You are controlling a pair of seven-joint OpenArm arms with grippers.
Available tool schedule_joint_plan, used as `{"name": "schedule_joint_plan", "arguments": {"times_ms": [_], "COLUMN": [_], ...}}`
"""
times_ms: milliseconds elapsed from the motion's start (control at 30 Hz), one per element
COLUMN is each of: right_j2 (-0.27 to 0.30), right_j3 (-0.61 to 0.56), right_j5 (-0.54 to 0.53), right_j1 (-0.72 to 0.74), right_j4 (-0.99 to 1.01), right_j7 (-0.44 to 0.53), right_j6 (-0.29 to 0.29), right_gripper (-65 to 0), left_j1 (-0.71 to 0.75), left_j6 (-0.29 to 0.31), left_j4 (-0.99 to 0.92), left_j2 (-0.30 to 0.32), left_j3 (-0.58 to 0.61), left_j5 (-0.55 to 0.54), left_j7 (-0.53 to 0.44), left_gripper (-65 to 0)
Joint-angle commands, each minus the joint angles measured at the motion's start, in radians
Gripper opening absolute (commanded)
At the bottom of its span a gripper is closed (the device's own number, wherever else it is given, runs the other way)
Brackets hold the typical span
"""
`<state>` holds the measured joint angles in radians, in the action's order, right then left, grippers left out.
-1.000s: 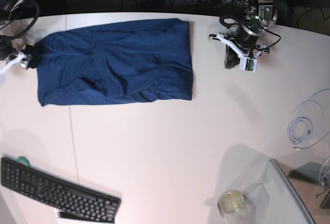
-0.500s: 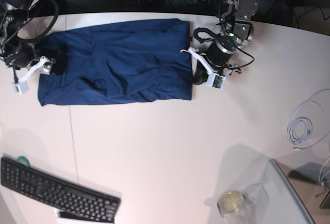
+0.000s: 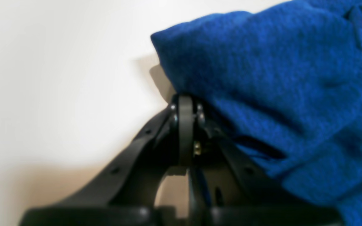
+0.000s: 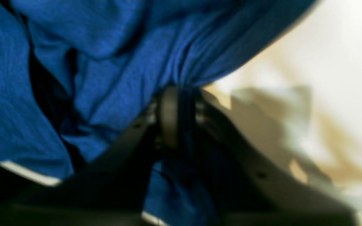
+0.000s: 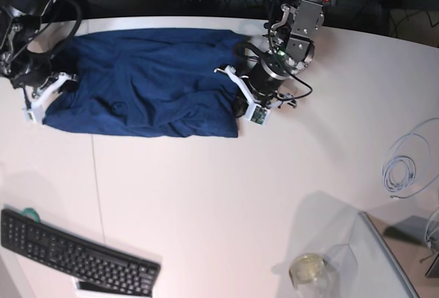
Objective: Layout the t-shirt on the table in an organized manner, then fold the t-shirt properly
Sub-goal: 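Grasp opposite ends of the shirt strip with both grippers, then fold the shirt strip in half, bringing both grippers together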
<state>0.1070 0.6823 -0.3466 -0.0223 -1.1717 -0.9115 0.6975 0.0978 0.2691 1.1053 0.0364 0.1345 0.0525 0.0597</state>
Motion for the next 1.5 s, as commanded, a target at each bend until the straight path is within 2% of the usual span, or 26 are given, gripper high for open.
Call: {"name": "schedule_joint_plan", "arguments": {"times_ms": [0,67,167,433,567,633,767,1067,1200,1333,1467], "right_j2": [0.012,0.009,-0.01,-0.138,-0.184,-0.212,-0.226,-0.244,-0.246,-0.246,-0.243], "right_j3": [0.0,0.0,0.0,-0.023,-0.108,-0.164,-0.327,-0.53,-0.637,-0.714,-0.754], "right_j5": [-0.009,-0.009,-0.009,-0.002,-0.002,-0.004,-0.009,-0.01,-0.01,-0.01,-0.01], "right_j1": [0.012,0.005,-0.009,-0.026,-0.057,-0.081,-0.104,-0.113,-0.121,-0.124,-0.12], "right_j4": [-0.038,-0.096,-0.202,-0.557,-0.672,-0.726,-0.747,-0.75,-0.735,-0.663,-0.554], "right_j7": [0.009,0.005,-0.073,-0.318,-0.366,-0.367,-0.358,-0.354,-0.261,-0.199,-0.133], "right_j6": [0.001,0.001,0.001,0.001,0.001,0.001,0.001,0.001,0.001,-0.074,-0.104], "right_gripper": [-65.0,-63.9,-63.9,-63.9,-63.9,-63.9,-63.9,-63.9,-63.9,-63.9,-63.9], "left_j1": [0.007,0.012,0.015,0.015,0.013,0.013,0.013,0.015,0.015,0.015,0.015], "left_j6": [0.012,0.012,0.012,0.012,0.012,0.012,0.012,0.012,0.012,0.012,0.012], "left_j4": [-0.001,-0.001,-0.001,-0.001,-0.001,-0.001,-0.001,-0.006,-0.003,-0.001,-0.001], "left_j2": [0.0,0.0,0.0,-0.011,-0.02,-0.022,-0.022,-0.022,-0.022,-0.022,-0.022], "left_j3": [0.001,0.0,0.0,0.004,0.004,0.004,0.004,0.004,0.004,0.004,0.004], "left_j5": [0.019,0.02,0.023,0.025,0.028,0.028,0.028,0.027,0.022,0.027,0.027], "left_j7": [0.065,0.065,0.065,0.067,0.067,0.067,0.067,0.067,0.067,0.067,0.067], "left_gripper": [-65.0,-65.0,-65.0,-65.0,-65.0,-65.0,-65.0,-65.0,-65.0,-65.0,-65.0]}}
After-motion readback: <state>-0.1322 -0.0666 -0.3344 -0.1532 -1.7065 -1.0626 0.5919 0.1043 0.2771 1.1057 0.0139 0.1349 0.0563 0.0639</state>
